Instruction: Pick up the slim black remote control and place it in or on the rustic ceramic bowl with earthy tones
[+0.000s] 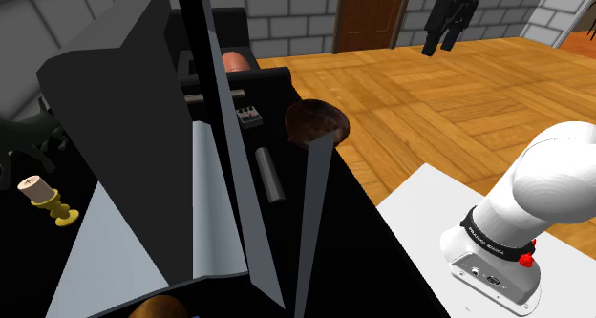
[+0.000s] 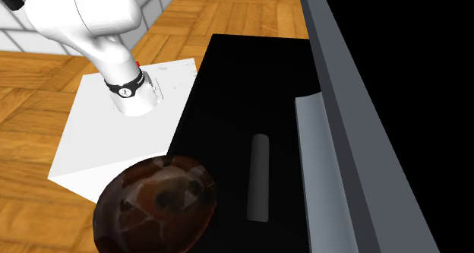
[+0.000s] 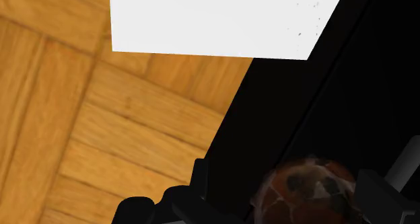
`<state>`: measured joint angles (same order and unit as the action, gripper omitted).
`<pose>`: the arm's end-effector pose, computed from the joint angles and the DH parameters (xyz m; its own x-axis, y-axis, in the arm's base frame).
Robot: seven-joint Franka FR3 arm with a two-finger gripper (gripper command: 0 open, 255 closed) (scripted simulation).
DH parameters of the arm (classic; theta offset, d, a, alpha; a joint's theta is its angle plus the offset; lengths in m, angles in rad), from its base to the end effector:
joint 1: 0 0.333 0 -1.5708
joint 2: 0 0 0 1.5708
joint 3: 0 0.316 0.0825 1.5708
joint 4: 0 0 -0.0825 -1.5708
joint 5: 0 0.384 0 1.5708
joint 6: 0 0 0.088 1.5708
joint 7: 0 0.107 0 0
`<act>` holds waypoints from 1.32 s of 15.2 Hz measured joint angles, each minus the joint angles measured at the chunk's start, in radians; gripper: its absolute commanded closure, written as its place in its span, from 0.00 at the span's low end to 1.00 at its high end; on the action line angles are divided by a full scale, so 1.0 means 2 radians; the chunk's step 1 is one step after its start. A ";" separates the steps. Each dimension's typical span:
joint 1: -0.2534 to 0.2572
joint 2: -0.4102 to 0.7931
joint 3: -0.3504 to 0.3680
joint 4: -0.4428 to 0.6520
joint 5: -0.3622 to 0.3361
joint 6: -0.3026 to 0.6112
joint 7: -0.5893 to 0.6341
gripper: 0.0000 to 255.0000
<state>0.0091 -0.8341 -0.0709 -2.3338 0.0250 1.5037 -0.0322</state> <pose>0.2866 -0.0227 0.6088 1.0000 -0.0049 0.0053 -0.0045 -0.9970 -0.0772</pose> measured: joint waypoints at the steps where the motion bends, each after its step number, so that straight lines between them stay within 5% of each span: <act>1: 0.000 0.000 0.000 0.000 0.000 0.000 0.000 0.00; 13: 0.018 0.032 0.119 -0.085 0.085 0.129 0.156 0.00; 20: 0.022 0.122 0.200 -0.082 0.122 0.229 0.253 0.00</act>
<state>0.0529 -0.5892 0.3288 -2.4981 0.2685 1.9627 0.4746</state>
